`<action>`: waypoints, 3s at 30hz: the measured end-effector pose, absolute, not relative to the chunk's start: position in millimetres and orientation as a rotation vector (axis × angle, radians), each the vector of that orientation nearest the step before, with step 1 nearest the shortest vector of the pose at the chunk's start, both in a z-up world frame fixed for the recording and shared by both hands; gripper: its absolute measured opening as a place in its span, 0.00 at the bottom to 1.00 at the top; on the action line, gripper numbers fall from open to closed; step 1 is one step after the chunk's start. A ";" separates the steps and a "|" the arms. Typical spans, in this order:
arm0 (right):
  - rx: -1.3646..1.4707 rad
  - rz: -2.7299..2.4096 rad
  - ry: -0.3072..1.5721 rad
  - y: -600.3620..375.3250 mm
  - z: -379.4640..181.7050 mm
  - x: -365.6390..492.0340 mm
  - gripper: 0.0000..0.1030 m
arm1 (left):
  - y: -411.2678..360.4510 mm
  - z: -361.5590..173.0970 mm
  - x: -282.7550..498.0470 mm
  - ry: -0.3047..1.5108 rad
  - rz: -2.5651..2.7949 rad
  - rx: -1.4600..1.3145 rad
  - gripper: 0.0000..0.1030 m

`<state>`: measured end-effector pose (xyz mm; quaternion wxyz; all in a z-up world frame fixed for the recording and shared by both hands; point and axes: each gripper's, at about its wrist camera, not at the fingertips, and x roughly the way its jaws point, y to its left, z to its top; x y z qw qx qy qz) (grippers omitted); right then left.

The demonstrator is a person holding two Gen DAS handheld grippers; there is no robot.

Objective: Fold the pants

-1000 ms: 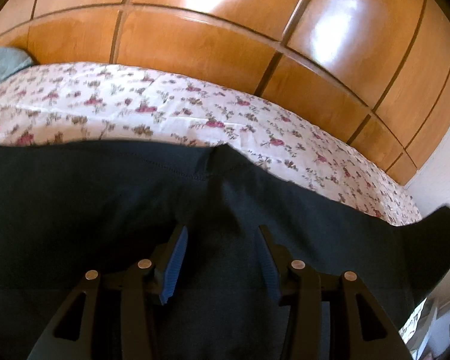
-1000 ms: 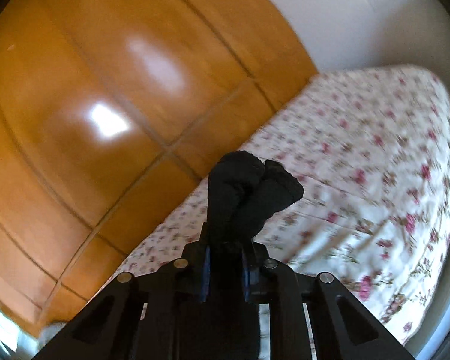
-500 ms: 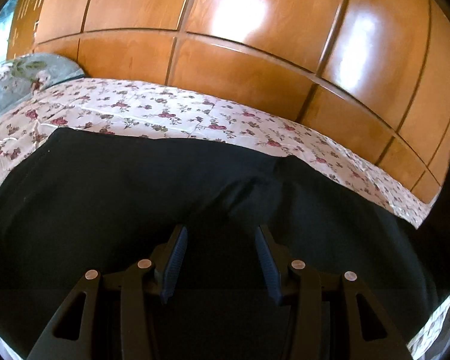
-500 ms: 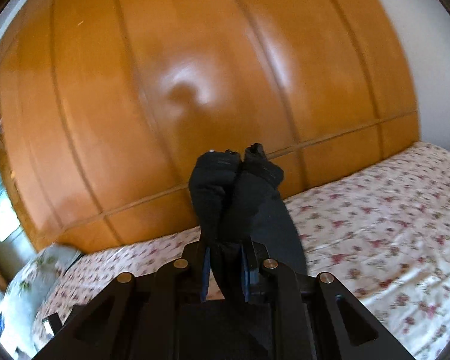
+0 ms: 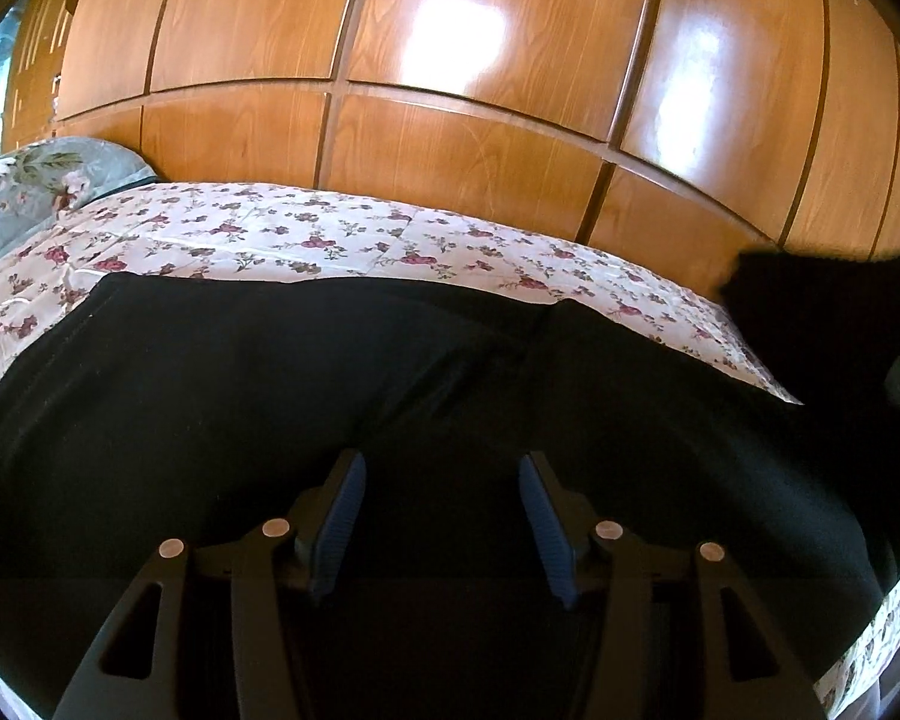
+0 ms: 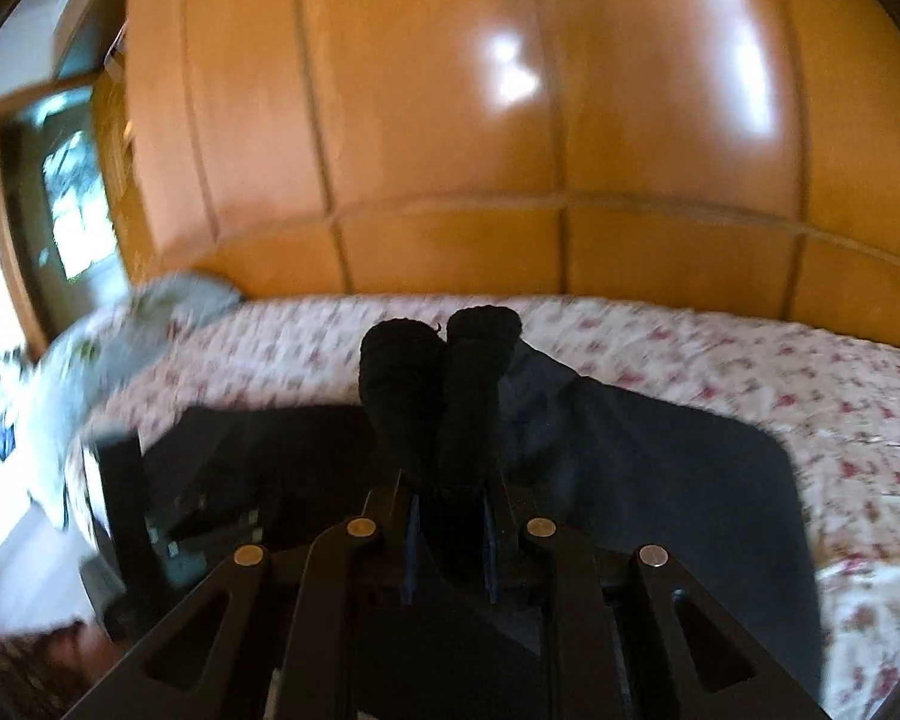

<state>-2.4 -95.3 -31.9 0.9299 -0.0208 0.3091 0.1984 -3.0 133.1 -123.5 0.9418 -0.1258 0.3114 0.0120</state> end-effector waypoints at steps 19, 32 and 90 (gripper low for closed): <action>0.113 0.248 0.613 -217.4 -54.8 -77.2 0.56 | 121.0 -102.1 -0.7 0.712 -0.322 -0.840 0.73; 0.213 0.072 0.779 -275.8 -101.2 -76.2 0.53 | 61.1 -104.9 24.0 0.864 -0.383 -0.707 0.53; 0.039 0.050 0.695 -247.9 -92.5 58.0 0.12 | 30.9 -91.9 23.6 0.709 -0.370 -0.281 0.29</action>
